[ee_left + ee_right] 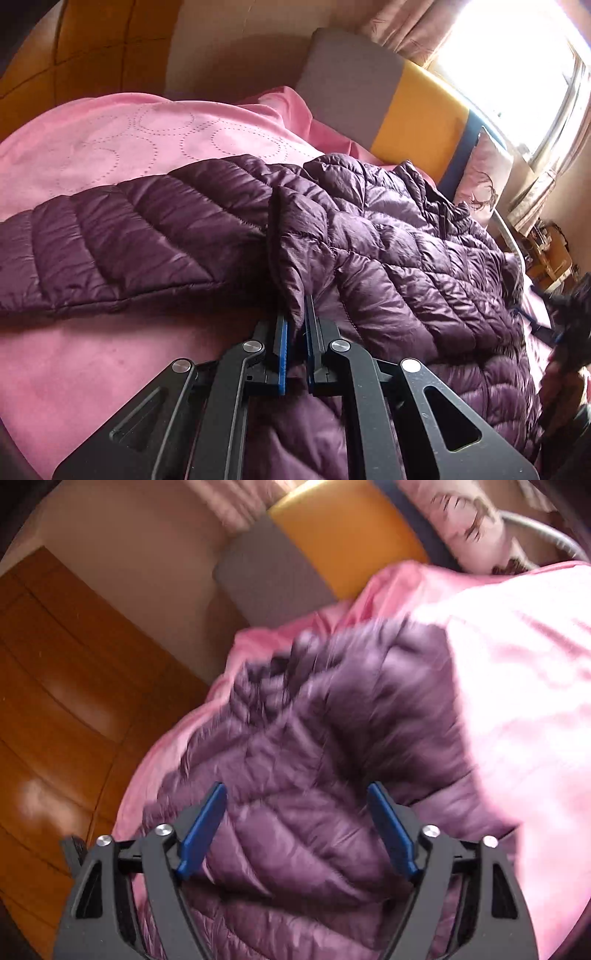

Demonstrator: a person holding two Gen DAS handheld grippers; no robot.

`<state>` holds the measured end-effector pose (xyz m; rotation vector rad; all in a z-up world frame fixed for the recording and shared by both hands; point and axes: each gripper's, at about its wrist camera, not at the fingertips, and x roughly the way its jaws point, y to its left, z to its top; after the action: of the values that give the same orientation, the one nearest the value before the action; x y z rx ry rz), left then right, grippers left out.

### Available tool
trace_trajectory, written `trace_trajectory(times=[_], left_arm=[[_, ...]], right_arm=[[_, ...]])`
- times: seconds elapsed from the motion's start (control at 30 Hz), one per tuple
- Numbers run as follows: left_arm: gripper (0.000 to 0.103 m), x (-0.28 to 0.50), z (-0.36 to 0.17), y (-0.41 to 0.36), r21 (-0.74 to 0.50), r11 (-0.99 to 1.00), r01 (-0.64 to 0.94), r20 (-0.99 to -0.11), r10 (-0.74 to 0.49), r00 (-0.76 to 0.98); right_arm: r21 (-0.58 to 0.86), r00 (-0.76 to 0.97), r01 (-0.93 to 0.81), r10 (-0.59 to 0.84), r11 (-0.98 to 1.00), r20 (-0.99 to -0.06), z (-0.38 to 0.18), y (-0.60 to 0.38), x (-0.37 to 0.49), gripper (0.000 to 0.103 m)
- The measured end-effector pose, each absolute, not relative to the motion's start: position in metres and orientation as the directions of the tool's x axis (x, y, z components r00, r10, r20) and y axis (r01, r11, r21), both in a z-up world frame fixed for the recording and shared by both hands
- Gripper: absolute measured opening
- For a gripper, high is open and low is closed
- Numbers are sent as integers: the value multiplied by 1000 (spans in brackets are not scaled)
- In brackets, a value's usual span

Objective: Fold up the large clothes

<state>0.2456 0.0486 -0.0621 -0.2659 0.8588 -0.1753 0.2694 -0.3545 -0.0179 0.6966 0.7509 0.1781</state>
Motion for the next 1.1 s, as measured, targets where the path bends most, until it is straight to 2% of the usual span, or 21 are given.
trace_trajectory(times=[0.07, 0.17, 0.27, 0.37, 0.4, 0.43, 0.53, 0.7, 0.8, 0.9, 0.97, 1.07, 1.1], left_arm=[[6, 242, -63, 47, -297, 953, 57, -721, -263, 641], [6, 241, -62, 44, -292, 954, 64, -717, -264, 645], [6, 243, -59, 37, -275, 958, 77, -715, -257, 650], [6, 243, -55, 33, -243, 966, 94, -713, -243, 658], [6, 242, -55, 32, -231, 968, 99, -714, -238, 659], [6, 239, -55, 30, -217, 970, 110, -713, -235, 661], [6, 236, -55, 25, -200, 970, 139, -712, -241, 659], [6, 258, -41, -17, -181, 954, 239, -683, -297, 668], [6, 288, -43, -53, -121, 952, 282, -694, -284, 662], [6, 314, -60, -60, -108, 962, 249, -734, -246, 633], [6, 321, -66, -54, -135, 964, 230, -742, -252, 621], [6, 316, -65, -52, -130, 966, 223, -729, -245, 639], [6, 312, -64, -51, -132, 967, 218, -725, -244, 644]], right_arm=[[595, 767, 147, 289, 790, -573, 1, -377, 267, 63], [466, 743, 218, 164, 858, -649, 13, -388, 289, 56], [298, 648, 318, 23, 900, -762, 2, -388, 324, 50], [243, 583, 360, -14, 901, -812, -24, -392, 349, 41], [222, 567, 354, -20, 909, -823, -31, -394, 351, 30], [201, 555, 340, -23, 919, -831, -36, -393, 354, 12], [148, 575, 336, -78, 930, -814, -45, -396, 347, 4], [186, 572, 537, -194, 822, -797, -58, -446, 314, 0], [271, 541, 625, -155, 732, -827, -73, -487, 296, 0], [316, 583, 609, -141, 727, -800, -55, -503, 277, 0], [339, 629, 573, -134, 746, -766, -35, -501, 262, 5], [407, 719, 439, -41, 801, -694, -3, -470, 252, 11], [415, 731, 393, -5, 821, -683, 4, -449, 257, 26]])
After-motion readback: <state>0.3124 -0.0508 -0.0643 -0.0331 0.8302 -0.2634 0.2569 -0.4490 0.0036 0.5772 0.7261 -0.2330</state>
